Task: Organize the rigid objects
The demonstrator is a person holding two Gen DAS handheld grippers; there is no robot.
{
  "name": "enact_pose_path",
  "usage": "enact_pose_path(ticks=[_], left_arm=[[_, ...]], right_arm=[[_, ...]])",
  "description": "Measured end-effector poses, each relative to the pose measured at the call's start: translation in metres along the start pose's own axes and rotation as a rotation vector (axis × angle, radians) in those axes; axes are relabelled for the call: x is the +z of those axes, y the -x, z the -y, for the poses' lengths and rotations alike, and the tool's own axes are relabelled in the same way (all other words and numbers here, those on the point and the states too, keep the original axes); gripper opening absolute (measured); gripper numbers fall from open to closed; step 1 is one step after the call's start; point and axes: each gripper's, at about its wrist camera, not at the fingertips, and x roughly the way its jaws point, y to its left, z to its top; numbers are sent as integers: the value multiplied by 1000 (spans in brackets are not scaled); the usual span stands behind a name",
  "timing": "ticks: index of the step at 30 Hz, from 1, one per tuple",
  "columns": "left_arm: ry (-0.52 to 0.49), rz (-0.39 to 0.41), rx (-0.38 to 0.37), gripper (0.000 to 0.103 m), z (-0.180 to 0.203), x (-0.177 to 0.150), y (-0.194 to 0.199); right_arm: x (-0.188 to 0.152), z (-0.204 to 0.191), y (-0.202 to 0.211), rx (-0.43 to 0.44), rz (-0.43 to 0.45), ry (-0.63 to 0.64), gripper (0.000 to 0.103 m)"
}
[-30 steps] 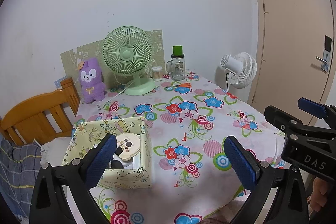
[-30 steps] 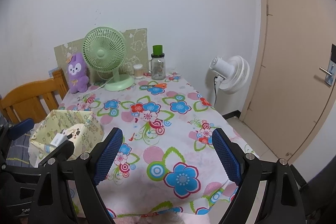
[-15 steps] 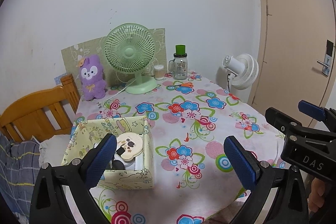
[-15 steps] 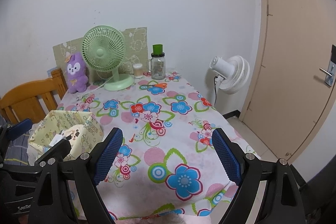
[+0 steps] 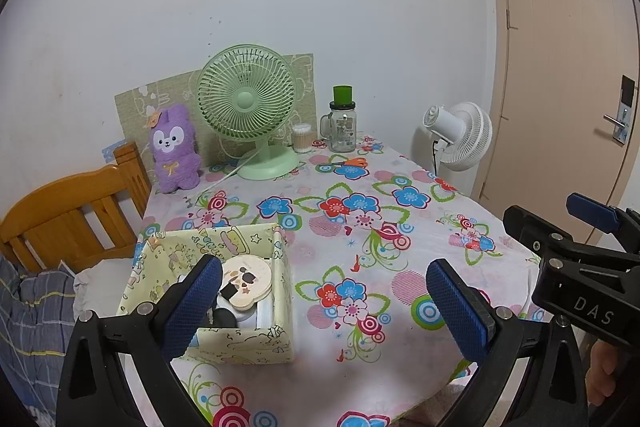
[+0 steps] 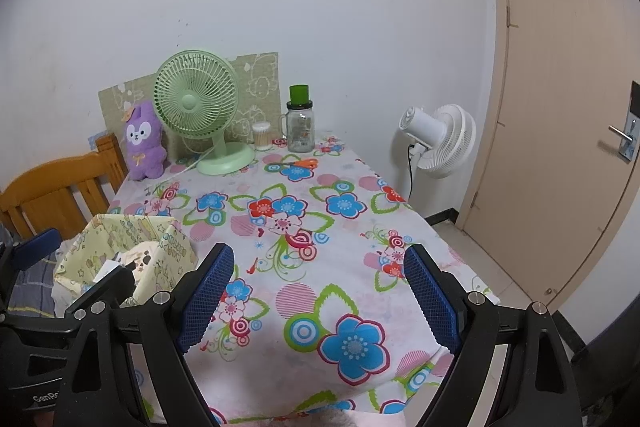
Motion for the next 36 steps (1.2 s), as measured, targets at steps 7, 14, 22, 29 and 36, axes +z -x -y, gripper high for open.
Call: enact_pose_path(ticks=[7,14,22,29,36], left_arm=[[-6,-3,0,103,2,2,-1],[-6,-2,2,103,3,3,-2],[6,0,7,103,0,3,-3],[28,-6,32,103,-5,3,-6],[45,-2,37,103,-8,4,-6]], right_arm=[[1,2,-2,-3,-1,-4,89],[1,2,-2,-1,5,-3,89],[2,-2,-2,8,10,6,89],[2,-1,-2,17,13,9,95],[4,-2,-4,35,13,12,95]])
